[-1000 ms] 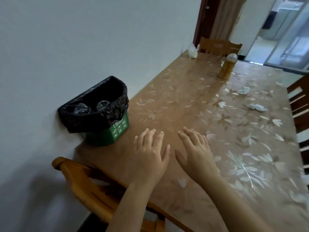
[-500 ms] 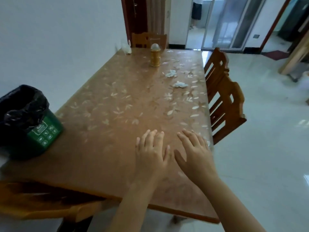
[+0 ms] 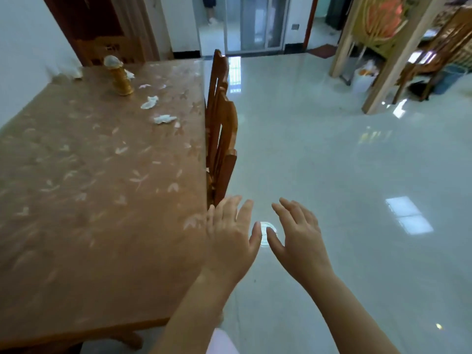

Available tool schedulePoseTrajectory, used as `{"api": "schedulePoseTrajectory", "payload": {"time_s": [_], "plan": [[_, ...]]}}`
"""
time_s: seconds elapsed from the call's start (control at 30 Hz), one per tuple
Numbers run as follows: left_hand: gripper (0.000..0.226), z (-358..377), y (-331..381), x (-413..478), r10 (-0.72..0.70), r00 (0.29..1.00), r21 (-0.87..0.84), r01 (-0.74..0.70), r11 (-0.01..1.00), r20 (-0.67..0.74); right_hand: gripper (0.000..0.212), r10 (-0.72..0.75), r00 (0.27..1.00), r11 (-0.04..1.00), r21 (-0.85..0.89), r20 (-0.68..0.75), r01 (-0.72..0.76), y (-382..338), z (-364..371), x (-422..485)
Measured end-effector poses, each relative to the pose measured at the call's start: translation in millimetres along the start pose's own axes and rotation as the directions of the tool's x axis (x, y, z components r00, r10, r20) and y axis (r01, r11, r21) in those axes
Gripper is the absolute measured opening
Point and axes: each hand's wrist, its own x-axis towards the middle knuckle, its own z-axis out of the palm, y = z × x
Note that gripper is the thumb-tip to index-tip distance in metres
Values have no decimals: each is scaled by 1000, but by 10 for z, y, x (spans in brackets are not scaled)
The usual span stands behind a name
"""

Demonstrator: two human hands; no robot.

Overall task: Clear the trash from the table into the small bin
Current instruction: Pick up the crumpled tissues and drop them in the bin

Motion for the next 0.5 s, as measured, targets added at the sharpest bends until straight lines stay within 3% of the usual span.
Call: {"api": "schedulePoseTrajectory", "payload": {"time_s": [0.27, 0.5], "plan": [[39, 654, 348, 679, 76, 995, -40, -74, 996, 70, 43, 89, 995, 995, -43, -49, -91, 772, -200, 504], [41, 1355, 506, 1904, 137, 985, -135, -123, 983, 102, 44, 79, 996, 989, -119, -49, -84, 1382, -297, 1693]]}}
